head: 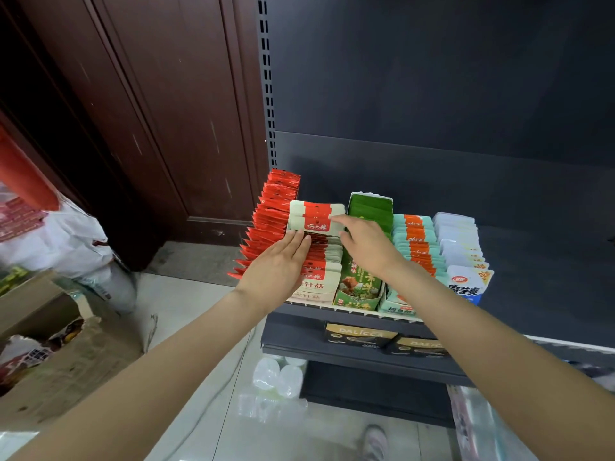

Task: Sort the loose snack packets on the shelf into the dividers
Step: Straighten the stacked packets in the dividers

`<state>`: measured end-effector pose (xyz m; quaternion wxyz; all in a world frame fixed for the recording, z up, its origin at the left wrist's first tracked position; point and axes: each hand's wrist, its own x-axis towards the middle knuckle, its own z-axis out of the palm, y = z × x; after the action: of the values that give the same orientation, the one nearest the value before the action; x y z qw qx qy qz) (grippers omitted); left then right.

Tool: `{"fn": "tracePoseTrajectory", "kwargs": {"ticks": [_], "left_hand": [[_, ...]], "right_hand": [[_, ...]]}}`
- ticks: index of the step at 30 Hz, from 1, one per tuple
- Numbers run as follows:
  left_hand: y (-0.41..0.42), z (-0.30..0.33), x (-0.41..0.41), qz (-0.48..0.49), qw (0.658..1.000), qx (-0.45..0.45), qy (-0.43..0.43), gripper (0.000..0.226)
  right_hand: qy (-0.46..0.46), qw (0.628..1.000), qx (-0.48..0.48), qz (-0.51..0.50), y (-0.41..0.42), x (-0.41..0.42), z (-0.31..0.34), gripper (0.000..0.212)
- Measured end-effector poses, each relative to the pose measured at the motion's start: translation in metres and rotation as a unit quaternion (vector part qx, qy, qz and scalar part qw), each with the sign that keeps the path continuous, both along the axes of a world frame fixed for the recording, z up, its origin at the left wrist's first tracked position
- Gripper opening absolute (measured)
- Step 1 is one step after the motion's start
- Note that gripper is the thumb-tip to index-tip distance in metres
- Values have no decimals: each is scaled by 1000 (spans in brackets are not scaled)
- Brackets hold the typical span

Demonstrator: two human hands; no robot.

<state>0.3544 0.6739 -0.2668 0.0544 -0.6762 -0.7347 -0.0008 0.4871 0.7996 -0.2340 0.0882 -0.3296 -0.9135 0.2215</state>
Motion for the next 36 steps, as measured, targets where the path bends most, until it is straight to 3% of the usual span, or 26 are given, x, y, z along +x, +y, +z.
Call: {"fn": "tracePoseTrajectory", "kwargs": {"ticks": [4, 9, 14, 18, 23, 26, 31, 36], "left_hand": [[4, 4, -3, 2, 1000, -18, 11, 73], [26, 2, -7, 13, 999, -40, -31, 96], [25, -9, -10, 7, 998, -21, -58, 96], [26, -12, -10, 10, 999, -10, -46, 101], [23, -15, -7, 31, 999, 10, -17, 105], [23, -14, -8, 29, 999, 13, -15, 105], [23, -15, -6, 45, 998, 28, -22, 102], [16, -13, -3, 65, 997, 24, -31, 99]], "right_hand": [[-44, 998, 42, 15, 12, -8, -7, 34], [-108, 990, 56, 71, -2, -1, -14, 46], [26, 992, 123, -19, 7, -1, -11, 42], [-38, 984, 168, 47, 17, -14, -2, 51], [-83, 983, 142, 78, 17, -20, -15, 50], [-61, 986, 139, 68, 13, -18, -16, 48], [57, 991, 118, 7, 9, -24, -15, 34], [39, 995, 90, 2, 18, -33, -11, 21]]}}
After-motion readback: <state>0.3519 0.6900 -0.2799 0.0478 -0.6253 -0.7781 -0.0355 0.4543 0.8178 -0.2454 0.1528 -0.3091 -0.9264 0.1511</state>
